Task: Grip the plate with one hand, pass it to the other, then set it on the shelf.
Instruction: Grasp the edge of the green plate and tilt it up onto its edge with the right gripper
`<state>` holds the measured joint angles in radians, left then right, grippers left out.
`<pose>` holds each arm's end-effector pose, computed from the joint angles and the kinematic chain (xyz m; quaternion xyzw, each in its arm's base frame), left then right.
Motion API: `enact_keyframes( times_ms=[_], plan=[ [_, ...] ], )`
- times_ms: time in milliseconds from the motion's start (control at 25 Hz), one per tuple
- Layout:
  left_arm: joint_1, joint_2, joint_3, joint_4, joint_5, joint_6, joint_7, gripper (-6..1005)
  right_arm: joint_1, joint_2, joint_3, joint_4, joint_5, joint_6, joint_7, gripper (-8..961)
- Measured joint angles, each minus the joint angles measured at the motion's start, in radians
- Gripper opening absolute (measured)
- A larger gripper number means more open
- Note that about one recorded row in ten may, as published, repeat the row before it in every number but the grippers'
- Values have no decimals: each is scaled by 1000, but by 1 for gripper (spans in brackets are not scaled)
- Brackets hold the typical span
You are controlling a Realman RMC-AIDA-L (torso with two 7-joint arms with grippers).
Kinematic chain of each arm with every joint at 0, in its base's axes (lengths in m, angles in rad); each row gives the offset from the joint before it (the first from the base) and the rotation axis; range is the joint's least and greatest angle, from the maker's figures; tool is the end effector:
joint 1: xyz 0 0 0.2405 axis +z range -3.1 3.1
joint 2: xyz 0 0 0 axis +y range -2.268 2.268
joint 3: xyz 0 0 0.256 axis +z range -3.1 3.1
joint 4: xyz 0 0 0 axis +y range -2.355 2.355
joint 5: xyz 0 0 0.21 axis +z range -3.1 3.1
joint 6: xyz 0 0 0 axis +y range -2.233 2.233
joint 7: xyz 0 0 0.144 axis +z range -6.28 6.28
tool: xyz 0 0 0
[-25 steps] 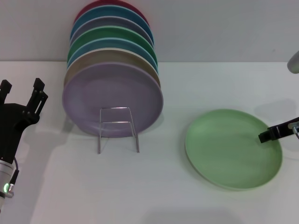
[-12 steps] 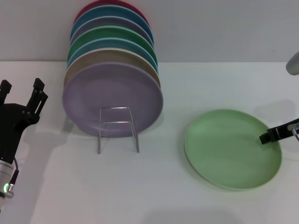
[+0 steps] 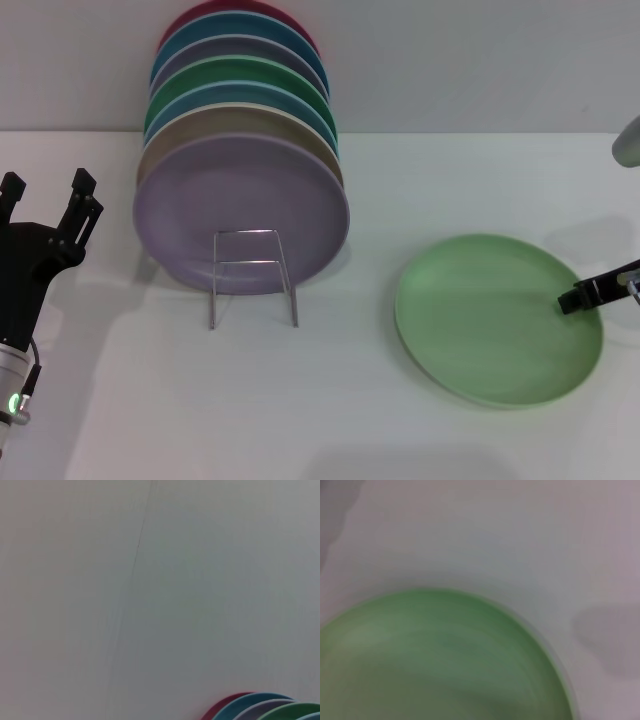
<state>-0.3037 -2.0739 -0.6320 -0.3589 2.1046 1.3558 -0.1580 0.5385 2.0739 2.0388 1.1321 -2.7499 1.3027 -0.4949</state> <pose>-0.3021 0.2909 -0.0239 -0.6482 -0.2433 -0.4141 0.5909 0.2812 0.3727 0.0360 -0.8007 0.5019 -0.1286 0.3008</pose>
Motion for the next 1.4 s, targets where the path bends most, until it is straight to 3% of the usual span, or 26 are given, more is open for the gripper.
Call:
enact_keyframes(
  times_ms=[880,1400],
  plan=[
    [5,-1,2,7,2,6,0,833,-10,0,8,-8,9,-22,-54,150],
    [7,1,2,7,2,8,0,833,-60,3,4,69,63,-77,-123,117]
  ],
)
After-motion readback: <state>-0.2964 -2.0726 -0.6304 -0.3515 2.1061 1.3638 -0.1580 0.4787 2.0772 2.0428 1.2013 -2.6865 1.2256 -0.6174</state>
